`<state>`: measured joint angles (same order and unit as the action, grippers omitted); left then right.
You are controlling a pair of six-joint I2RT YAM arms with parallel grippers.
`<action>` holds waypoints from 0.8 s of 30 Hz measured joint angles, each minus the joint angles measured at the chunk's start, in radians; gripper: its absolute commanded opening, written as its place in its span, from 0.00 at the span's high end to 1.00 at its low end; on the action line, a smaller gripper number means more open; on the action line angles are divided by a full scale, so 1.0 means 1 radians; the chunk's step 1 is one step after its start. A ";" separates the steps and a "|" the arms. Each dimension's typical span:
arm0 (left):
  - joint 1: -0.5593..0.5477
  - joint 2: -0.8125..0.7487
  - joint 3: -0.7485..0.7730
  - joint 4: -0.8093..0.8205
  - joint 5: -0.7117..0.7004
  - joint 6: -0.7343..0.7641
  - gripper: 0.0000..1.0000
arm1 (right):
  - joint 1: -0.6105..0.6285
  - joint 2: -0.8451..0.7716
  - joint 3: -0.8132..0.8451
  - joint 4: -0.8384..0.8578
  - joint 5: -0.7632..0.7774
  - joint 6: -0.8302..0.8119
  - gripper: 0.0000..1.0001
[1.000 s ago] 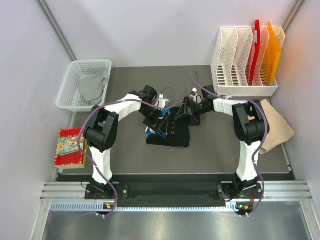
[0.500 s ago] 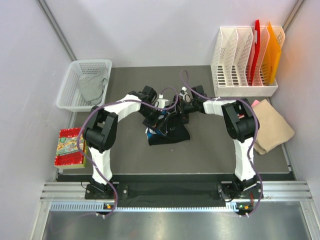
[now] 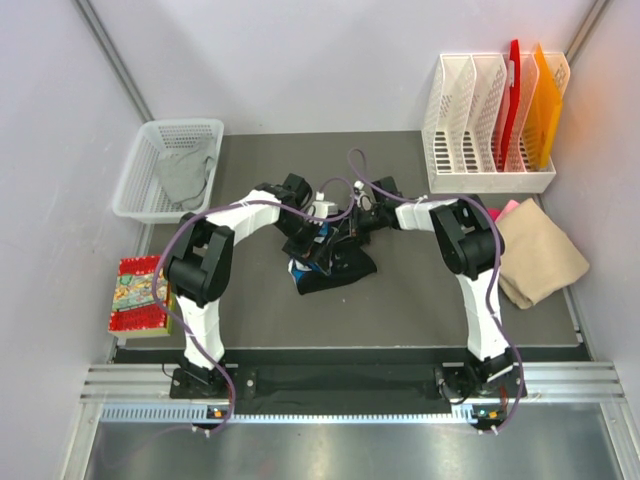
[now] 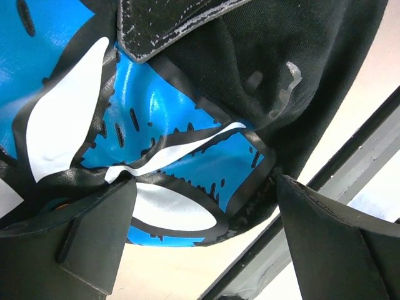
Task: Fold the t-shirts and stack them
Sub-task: Put the neatly folded tshirt into the corner of the board with the right arm
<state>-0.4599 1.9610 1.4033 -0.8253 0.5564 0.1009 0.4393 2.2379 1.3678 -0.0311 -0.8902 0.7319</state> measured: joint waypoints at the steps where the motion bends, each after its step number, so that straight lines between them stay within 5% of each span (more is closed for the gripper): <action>1: 0.001 0.000 0.000 -0.003 -0.002 0.004 0.01 | 0.001 -0.002 0.008 -0.021 0.007 -0.013 1.00; 8: 0.048 -0.002 0.089 -0.140 -0.031 0.039 0.01 | -0.011 -0.083 0.064 -0.245 0.124 -0.138 1.00; 16: 0.250 -0.095 0.520 -0.269 -0.110 0.094 0.01 | -0.159 -0.324 0.069 -0.414 0.215 -0.206 1.00; 24: 0.270 -0.328 0.430 -0.277 -0.151 0.110 0.01 | -0.412 -0.647 -0.006 -0.573 0.275 -0.274 1.00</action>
<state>-0.1898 1.6325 1.8328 -1.1027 0.4057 0.2111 0.0269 1.5906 1.3617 -0.6037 -0.6151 0.4583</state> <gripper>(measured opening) 0.991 0.163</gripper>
